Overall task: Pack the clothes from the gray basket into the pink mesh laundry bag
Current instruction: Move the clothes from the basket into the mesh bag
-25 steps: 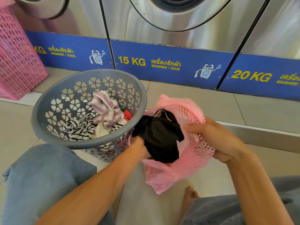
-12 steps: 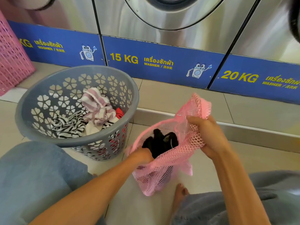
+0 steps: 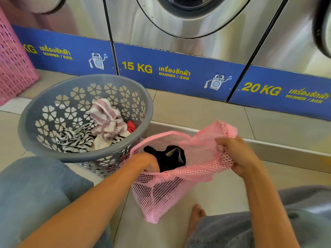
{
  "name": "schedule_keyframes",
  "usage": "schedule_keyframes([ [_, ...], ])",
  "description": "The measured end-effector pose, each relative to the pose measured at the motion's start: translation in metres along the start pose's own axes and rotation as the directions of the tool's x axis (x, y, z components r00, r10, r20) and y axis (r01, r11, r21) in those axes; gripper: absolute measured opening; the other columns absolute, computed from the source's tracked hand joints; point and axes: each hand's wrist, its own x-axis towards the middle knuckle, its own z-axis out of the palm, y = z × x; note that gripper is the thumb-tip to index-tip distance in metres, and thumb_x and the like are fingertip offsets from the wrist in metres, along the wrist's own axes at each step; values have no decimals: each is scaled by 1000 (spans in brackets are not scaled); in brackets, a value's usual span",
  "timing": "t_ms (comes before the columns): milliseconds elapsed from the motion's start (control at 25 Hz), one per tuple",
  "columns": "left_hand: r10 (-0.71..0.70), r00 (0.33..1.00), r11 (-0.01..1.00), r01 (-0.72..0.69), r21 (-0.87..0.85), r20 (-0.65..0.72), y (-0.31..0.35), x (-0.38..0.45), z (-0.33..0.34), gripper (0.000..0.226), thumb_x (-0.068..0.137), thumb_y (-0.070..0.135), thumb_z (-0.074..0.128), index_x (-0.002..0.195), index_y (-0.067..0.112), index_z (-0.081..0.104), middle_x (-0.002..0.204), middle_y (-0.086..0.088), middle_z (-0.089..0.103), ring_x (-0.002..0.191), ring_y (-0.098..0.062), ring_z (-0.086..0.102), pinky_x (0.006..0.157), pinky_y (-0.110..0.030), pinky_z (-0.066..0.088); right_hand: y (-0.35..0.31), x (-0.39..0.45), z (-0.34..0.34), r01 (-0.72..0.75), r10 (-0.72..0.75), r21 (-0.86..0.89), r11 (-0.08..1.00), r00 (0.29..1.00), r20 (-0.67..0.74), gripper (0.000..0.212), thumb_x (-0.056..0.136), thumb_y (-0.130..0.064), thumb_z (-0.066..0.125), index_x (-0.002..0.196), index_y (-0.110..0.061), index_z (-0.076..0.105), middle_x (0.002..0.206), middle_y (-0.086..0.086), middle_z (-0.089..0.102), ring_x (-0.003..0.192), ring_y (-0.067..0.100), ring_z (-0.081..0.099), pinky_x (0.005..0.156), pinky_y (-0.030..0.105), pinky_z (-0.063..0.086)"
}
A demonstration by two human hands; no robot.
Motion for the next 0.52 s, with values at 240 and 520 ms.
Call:
schedule_keyframes([
  [240, -26, 995, 985, 10, 169, 92, -8, -7, 14, 51, 92, 34, 61, 136, 9, 54, 135, -9, 58, 123, -28, 56, 104, -39, 48, 20, 10, 31, -41, 58, -172, 984, 994, 93, 17, 98, -2, 51, 112, -7, 60, 80, 11, 66, 61, 21, 61, 55, 29, 47],
  [520, 102, 991, 994, -104, -19, -88, -3, -16, -8, 60, 83, 53, 66, 128, 14, 60, 128, -5, 62, 105, -26, 60, 87, -34, 51, 18, 6, 56, -35, 55, -109, 993, 981, 184, 19, 97, 1, 51, 111, -7, 61, 92, 21, 64, 78, 31, 62, 70, 41, 49],
])
